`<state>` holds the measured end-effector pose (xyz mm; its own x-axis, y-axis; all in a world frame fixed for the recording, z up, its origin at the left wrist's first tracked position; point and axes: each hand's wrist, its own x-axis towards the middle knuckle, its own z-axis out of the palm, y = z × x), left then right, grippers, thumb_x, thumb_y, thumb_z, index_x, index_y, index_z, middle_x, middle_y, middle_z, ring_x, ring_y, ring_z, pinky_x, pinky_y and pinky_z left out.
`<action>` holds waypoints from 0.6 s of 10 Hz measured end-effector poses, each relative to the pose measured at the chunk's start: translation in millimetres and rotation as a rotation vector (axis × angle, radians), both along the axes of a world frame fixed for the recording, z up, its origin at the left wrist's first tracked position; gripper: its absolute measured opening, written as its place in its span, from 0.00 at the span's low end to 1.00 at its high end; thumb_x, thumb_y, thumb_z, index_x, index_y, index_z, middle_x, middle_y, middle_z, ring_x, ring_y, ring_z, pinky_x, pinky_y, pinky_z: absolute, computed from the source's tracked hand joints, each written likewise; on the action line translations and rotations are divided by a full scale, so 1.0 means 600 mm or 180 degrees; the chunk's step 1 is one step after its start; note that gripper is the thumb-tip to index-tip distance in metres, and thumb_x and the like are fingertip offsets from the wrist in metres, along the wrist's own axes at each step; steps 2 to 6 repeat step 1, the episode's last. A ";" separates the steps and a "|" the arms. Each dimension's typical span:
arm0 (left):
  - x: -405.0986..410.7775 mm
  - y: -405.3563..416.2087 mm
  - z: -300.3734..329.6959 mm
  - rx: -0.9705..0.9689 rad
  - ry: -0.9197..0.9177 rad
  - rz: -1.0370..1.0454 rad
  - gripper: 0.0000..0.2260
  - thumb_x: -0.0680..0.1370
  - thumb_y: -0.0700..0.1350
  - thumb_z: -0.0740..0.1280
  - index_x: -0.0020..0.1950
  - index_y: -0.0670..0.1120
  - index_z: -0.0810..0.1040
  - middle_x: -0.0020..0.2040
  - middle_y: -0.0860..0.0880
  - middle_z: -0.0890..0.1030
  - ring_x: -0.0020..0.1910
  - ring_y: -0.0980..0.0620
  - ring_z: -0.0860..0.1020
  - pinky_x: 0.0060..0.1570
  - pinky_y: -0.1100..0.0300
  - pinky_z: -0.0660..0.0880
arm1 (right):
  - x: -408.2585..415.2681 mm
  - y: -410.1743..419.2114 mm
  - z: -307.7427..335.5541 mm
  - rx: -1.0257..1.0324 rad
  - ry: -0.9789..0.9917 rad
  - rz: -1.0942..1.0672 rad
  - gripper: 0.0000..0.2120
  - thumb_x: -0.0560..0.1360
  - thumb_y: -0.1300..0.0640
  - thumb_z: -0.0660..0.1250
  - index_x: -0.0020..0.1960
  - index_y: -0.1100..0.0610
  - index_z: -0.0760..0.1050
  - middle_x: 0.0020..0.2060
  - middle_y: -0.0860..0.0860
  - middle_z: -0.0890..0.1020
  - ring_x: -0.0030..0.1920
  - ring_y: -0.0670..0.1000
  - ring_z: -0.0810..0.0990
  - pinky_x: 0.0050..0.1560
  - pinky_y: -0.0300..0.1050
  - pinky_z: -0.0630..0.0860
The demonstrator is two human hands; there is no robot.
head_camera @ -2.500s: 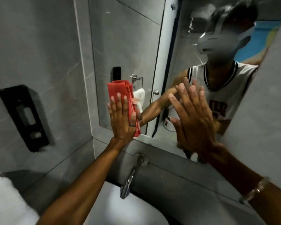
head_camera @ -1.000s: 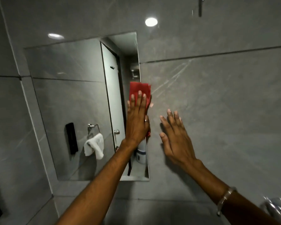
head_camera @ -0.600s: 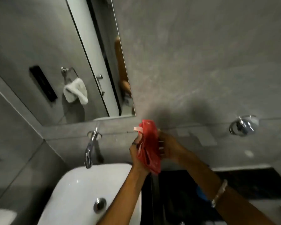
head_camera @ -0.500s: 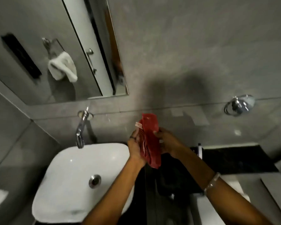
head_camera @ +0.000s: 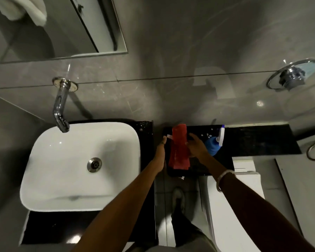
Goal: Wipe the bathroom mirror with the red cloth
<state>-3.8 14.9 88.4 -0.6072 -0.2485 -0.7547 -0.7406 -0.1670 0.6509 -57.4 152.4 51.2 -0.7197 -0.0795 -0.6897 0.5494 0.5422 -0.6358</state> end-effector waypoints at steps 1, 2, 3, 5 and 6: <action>0.014 -0.017 -0.013 -0.0213 0.0300 -0.0082 0.27 0.87 0.56 0.52 0.84 0.47 0.55 0.85 0.43 0.55 0.84 0.43 0.54 0.81 0.47 0.53 | 0.001 -0.009 0.003 0.0395 0.0167 0.0368 0.28 0.86 0.53 0.59 0.83 0.56 0.57 0.78 0.60 0.68 0.76 0.62 0.72 0.74 0.53 0.71; 0.014 -0.017 -0.013 -0.0213 0.0300 -0.0082 0.27 0.87 0.56 0.52 0.84 0.47 0.55 0.85 0.43 0.55 0.84 0.43 0.54 0.81 0.47 0.53 | 0.001 -0.009 0.003 0.0395 0.0167 0.0368 0.28 0.86 0.53 0.59 0.83 0.56 0.57 0.78 0.60 0.68 0.76 0.62 0.72 0.74 0.53 0.71; 0.014 -0.017 -0.013 -0.0213 0.0300 -0.0082 0.27 0.87 0.56 0.52 0.84 0.47 0.55 0.85 0.43 0.55 0.84 0.43 0.54 0.81 0.47 0.53 | 0.001 -0.009 0.003 0.0395 0.0167 0.0368 0.28 0.86 0.53 0.59 0.83 0.56 0.57 0.78 0.60 0.68 0.76 0.62 0.72 0.74 0.53 0.71; 0.014 -0.017 -0.013 -0.0213 0.0300 -0.0082 0.27 0.87 0.56 0.52 0.84 0.47 0.55 0.85 0.43 0.55 0.84 0.43 0.54 0.81 0.47 0.53 | 0.001 -0.009 0.003 0.0395 0.0167 0.0368 0.28 0.86 0.53 0.59 0.83 0.56 0.57 0.78 0.60 0.68 0.76 0.62 0.72 0.74 0.53 0.71; 0.014 -0.017 -0.013 -0.0213 0.0300 -0.0082 0.27 0.87 0.56 0.52 0.84 0.47 0.55 0.85 0.43 0.55 0.84 0.43 0.54 0.81 0.47 0.53 | 0.001 -0.009 0.003 0.0395 0.0167 0.0368 0.28 0.86 0.53 0.59 0.83 0.56 0.57 0.78 0.60 0.68 0.76 0.62 0.72 0.74 0.53 0.71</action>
